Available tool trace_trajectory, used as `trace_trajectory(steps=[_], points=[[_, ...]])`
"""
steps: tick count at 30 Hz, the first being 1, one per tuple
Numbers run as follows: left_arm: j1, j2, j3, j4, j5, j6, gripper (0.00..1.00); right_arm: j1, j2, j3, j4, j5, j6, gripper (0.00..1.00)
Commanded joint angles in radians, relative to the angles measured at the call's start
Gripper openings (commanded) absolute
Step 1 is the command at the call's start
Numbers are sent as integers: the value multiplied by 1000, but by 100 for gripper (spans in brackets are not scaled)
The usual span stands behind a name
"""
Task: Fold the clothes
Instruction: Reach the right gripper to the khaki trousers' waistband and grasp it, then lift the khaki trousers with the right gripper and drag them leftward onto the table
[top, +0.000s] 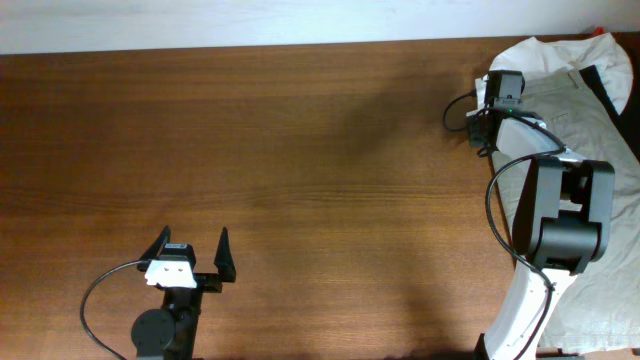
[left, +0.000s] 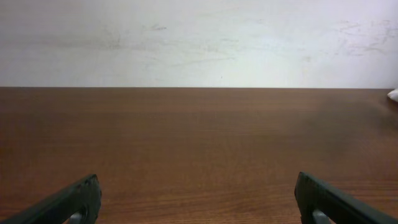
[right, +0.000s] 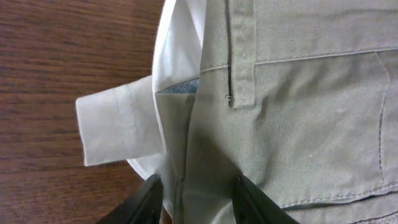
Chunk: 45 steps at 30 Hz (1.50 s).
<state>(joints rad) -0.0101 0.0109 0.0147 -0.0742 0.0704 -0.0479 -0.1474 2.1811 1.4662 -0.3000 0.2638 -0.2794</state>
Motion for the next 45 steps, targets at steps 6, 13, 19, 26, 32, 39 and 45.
trace_trajectory(steps=[6,13,19,26,32,39,45], points=[[-2,-5,-6,-2,0,11,99,-5,14,21,-11,-59,53,40],[-2,-5,-6,-2,0,11,99,-65,-7,26,-14,-98,56,41],[-2,-5,-6,-2,0,11,99,-90,-7,26,-18,-242,56,41],[-2,-5,-6,-2,0,11,99,-90,-8,52,-17,-258,98,41],[-2,-5,-6,-2,0,12,99,-117,-6,58,-23,-253,97,40],[-2,-5,-6,-2,0,11,99,-133,17,58,-48,-256,93,36],[-2,-5,-6,-2,0,11,99,-132,17,58,-60,-256,94,13]])
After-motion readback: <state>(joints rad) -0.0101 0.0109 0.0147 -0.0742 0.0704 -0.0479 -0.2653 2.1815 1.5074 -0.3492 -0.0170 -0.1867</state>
